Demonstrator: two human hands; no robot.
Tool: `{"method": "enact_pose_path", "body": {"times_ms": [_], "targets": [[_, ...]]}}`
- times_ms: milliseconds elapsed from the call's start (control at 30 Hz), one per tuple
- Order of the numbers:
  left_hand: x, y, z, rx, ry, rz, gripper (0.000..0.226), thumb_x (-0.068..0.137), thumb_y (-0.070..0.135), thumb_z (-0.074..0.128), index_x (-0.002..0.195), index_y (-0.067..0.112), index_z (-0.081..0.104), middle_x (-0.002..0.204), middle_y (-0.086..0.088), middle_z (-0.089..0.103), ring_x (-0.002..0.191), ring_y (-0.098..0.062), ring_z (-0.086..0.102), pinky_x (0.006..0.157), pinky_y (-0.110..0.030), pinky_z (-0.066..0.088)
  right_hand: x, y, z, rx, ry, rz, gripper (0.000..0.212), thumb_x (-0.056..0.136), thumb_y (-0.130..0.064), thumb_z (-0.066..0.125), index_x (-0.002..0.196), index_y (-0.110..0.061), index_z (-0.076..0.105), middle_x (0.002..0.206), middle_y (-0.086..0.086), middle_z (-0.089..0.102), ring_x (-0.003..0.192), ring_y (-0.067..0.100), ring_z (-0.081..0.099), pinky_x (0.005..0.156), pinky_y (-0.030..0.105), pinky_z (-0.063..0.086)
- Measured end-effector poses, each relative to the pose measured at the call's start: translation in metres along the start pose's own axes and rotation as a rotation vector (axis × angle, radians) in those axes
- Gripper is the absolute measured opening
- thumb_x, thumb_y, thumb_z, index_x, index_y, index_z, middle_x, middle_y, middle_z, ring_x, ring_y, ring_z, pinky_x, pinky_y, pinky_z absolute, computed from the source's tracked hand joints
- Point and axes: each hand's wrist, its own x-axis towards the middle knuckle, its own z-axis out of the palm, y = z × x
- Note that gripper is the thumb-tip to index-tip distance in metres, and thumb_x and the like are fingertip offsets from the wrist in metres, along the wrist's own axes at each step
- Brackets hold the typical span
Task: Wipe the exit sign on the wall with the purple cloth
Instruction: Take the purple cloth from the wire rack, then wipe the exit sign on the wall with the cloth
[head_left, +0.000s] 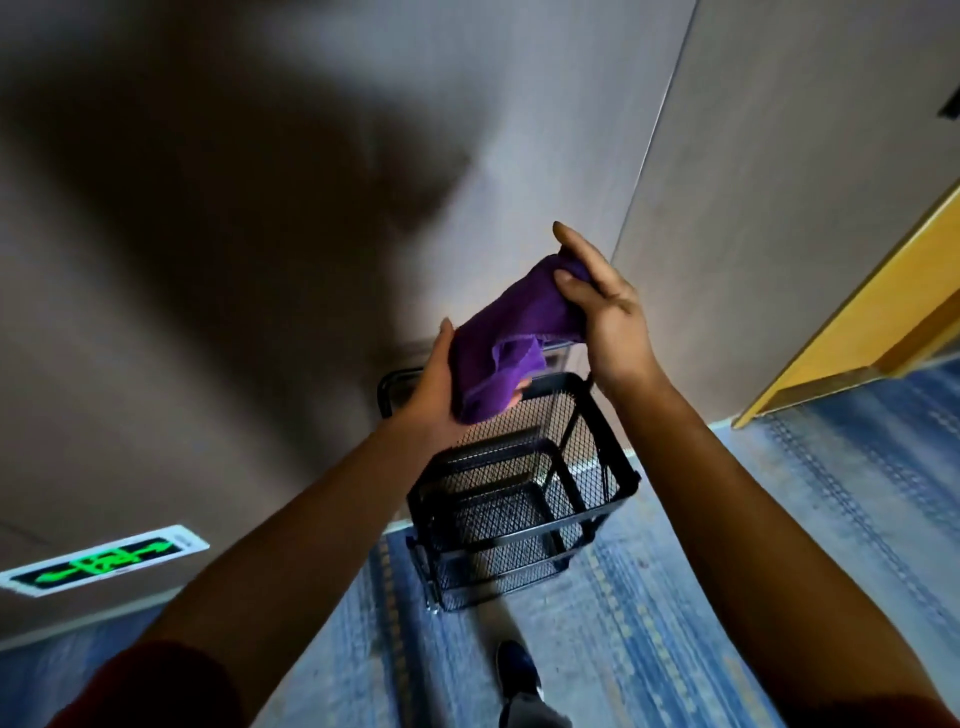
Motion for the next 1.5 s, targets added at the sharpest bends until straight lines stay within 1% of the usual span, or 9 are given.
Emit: {"method": "enact_pose_path", "body": {"times_ms": [100, 167, 300, 500, 700, 800, 1000, 1233, 1500], "targets": [[-0.011, 0.016, 0.021, -0.067, 0.039, 0.191, 0.051, 0.096, 0.047, 0.064, 0.145, 0.034, 0.056, 0.141, -0.001, 0.063, 0.116, -0.026, 0.070, 0.091, -0.042, 0.060, -0.015, -0.008, -0.010, 0.012, 0.017, -0.024, 0.054, 0.095, -0.001, 0.056, 0.141, -0.029, 0.053, 0.143, -0.014, 0.057, 0.137, 0.007, 0.048, 0.114, 0.027, 0.039], [-0.017, 0.028, 0.025, 0.027, 0.062, 0.316, 0.075, 0.094, 0.021, 0.071, 0.153, 0.048, 0.035, 0.147, 0.001, 0.055, 0.116, -0.026, 0.069, 0.087, -0.042, 0.060, -0.025, -0.009, -0.018, 0.043, 0.038, -0.001, 0.055, 0.098, 0.003, 0.052, 0.144, -0.027, 0.051, 0.146, -0.005, 0.055, 0.127, 0.007, 0.056, 0.106, 0.025, 0.045], [-0.038, 0.044, 0.030, 0.312, -0.022, 0.503, 0.093, 0.089, 0.002, 0.074, 0.148, 0.062, 0.032, 0.143, -0.009, 0.059, 0.112, -0.028, 0.071, 0.083, -0.042, 0.062, -0.049, -0.008, -0.028, 0.092, 0.074, 0.070, 0.054, 0.099, 0.000, 0.054, 0.143, -0.029, 0.053, 0.123, -0.006, 0.070, 0.107, 0.006, 0.065, 0.093, 0.019, 0.051], [-0.073, 0.063, 0.053, 0.758, -0.191, 0.677, 0.081, 0.093, 0.011, 0.068, 0.143, 0.067, 0.036, 0.109, 0.004, 0.066, 0.095, -0.014, 0.066, 0.093, -0.038, 0.057, -0.075, -0.001, -0.027, 0.304, -0.089, 0.343, 0.056, 0.093, -0.058, 0.052, 0.145, -0.040, 0.047, 0.143, 0.001, 0.059, 0.133, 0.020, 0.055, 0.111, 0.045, 0.044], [-0.104, 0.071, 0.061, 0.947, -0.219, 0.689, 0.063, 0.099, 0.005, 0.059, 0.139, 0.053, 0.054, 0.133, 0.036, 0.059, 0.118, 0.007, 0.061, 0.095, -0.015, 0.051, -0.082, 0.001, -0.010, 0.522, -0.059, 0.396, 0.055, 0.093, -0.041, 0.066, 0.145, -0.028, 0.052, 0.133, 0.005, 0.066, 0.127, 0.025, 0.060, 0.103, 0.045, 0.050], [-0.119, 0.070, 0.054, 0.872, -0.154, 0.720, 0.057, 0.097, -0.001, 0.058, 0.127, 0.048, 0.065, 0.130, 0.033, 0.063, 0.120, 0.009, 0.059, 0.093, -0.008, 0.047, -0.080, 0.001, -0.008, 0.440, -0.122, 0.358, 0.048, 0.095, -0.033, 0.067, 0.141, -0.037, 0.055, 0.135, 0.011, 0.065, 0.124, 0.030, 0.062, 0.100, 0.043, 0.053], [-0.134, 0.063, 0.036, 0.775, 0.151, 0.777, 0.069, 0.091, 0.009, 0.063, 0.126, 0.068, 0.054, 0.148, 0.015, 0.053, 0.136, -0.012, 0.053, 0.118, -0.040, 0.042, -0.074, -0.005, 0.001, 0.075, -0.061, 0.156, 0.026, 0.098, -0.020, 0.062, 0.120, -0.029, 0.074, 0.119, -0.009, 0.073, 0.115, 0.013, 0.066, 0.093, 0.022, 0.053], [-0.157, 0.036, 0.059, 0.820, 0.210, 0.729, 0.075, 0.094, 0.000, 0.058, 0.126, 0.067, 0.055, 0.154, 0.017, 0.048, 0.141, -0.007, 0.047, 0.121, -0.036, 0.036, -0.083, -0.014, -0.030, -0.179, -0.087, 0.087, 0.039, 0.103, -0.025, 0.054, 0.142, -0.030, 0.056, 0.141, -0.009, 0.057, 0.123, 0.003, 0.054, 0.100, 0.008, 0.043], [-0.211, -0.004, 0.065, 0.770, 0.325, 0.481, 0.030, 0.096, 0.006, 0.062, 0.107, 0.025, 0.081, 0.116, 0.000, 0.077, 0.108, -0.013, 0.071, 0.087, -0.019, 0.056, -0.117, -0.006, -0.030, -0.180, -0.183, 0.156, 0.044, 0.102, -0.021, 0.055, 0.145, -0.032, 0.050, 0.139, -0.010, 0.051, 0.130, 0.012, 0.049, 0.114, 0.040, 0.042]]}}
